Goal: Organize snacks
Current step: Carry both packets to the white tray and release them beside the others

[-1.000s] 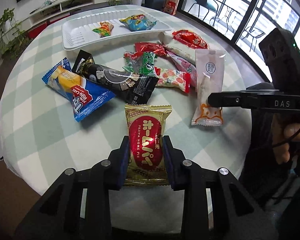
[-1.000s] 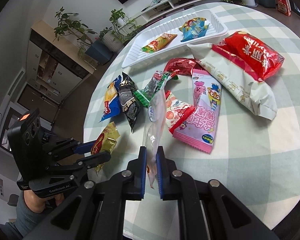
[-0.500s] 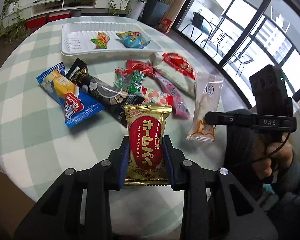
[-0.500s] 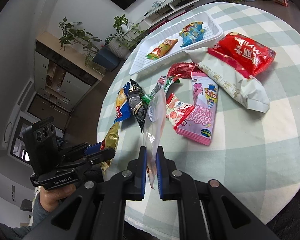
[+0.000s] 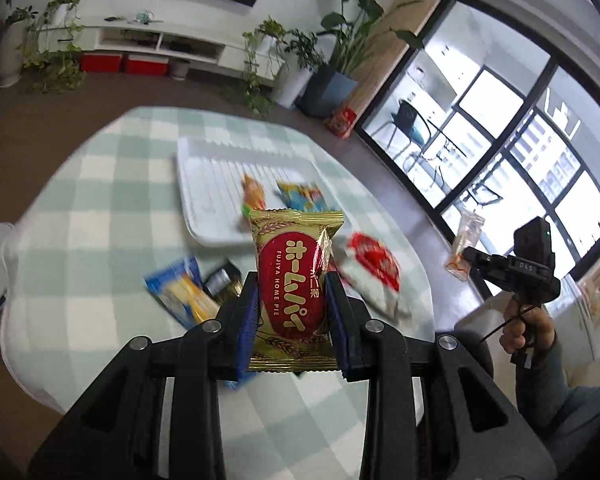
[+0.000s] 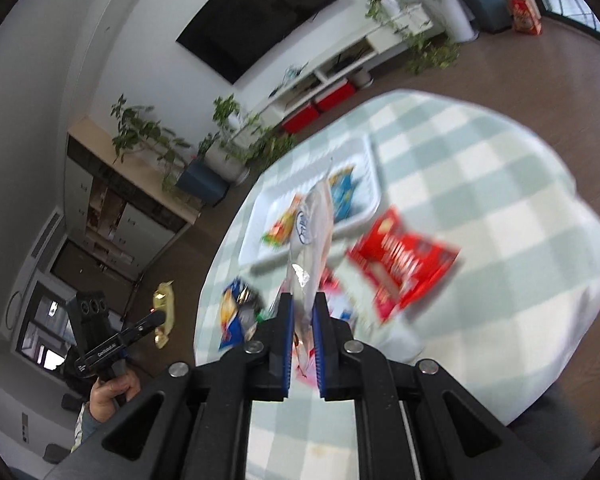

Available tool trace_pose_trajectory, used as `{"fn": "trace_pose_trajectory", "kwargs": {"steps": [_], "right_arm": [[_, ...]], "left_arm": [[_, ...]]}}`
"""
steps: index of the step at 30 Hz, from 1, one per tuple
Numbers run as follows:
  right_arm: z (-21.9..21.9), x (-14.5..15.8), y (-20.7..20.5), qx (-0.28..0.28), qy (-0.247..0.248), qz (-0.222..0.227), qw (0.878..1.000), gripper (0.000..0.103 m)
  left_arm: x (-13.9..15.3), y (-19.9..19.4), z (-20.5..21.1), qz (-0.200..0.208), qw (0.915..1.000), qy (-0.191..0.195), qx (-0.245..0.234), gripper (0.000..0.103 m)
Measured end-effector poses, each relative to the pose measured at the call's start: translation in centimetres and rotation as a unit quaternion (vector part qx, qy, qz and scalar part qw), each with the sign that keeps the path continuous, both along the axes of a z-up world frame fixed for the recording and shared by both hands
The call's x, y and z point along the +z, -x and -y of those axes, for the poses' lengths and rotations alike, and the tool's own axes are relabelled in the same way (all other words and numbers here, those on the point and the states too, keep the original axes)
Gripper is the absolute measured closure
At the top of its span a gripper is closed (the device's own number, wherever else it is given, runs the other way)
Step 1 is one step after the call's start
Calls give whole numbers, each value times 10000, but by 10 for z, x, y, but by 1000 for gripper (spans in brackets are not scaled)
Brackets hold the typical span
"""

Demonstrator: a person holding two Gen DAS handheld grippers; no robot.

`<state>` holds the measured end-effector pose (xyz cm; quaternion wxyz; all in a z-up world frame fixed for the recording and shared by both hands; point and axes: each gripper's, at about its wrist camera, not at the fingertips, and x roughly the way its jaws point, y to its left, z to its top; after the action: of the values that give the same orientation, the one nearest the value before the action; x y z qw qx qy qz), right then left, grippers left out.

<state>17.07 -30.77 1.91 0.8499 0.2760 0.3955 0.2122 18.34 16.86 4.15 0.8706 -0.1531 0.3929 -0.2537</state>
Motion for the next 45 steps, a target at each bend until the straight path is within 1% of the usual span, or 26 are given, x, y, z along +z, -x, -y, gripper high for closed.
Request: {"fn": "trace_pose_trajectory", "kwargs": {"steps": [2,6,10,11,13,16,18,20,24,28,36,41,42,45], "right_arm": [[12,13,-16,-115,86,105,9998,92],[16,41,-60,-165,258,340,9990,92],[-4,65,-113,123,396,502,9979,92],[-18,68,-129,258,461,507,9973,92],[-40,67,-155,485,598,462,9960,92],[-85,47,-191,886,793,180,9927,92],[-113,27,-210,1137,907,-55,9894,92],[-132,4,-222,1289,979,-294,9864,92],[-153,-37,-239,1429,1135,-670,9809,92],[-164,-62,-251,1588,1260,-938,9747,92],[-178,-92,-259,1752,1486,-1236,9654,92],[-179,-99,-264,1740,1506,-1277,9647,92],[-178,-100,-264,1734,1503,-1280,9649,92],[-178,-102,-262,1729,1494,-1296,9649,91]], "left_arm": [[13,-17,-8,73,9999,-2,92,74],[39,-65,-13,188,9995,-205,155,74],[60,-124,-1,182,9990,-395,97,74],[60,-141,6,122,9988,-475,65,74],[54,-168,20,3,9987,-510,9,74],[30,-199,42,-273,9975,-653,-21,74],[11,-214,51,-448,9965,-703,1,74],[-11,-227,56,-649,9955,-695,25,74],[-53,-239,67,-934,9925,-788,-21,74],[-82,-239,74,-1111,9904,-825,-22,74],[-109,-239,86,-1261,9876,-939,-50,74],[-122,-235,88,-1335,9865,-947,-13,74],[-123,-234,88,-1415,9855,-931,-86,73],[-120,-232,91,-1377,9858,-960,-74,73]]}}
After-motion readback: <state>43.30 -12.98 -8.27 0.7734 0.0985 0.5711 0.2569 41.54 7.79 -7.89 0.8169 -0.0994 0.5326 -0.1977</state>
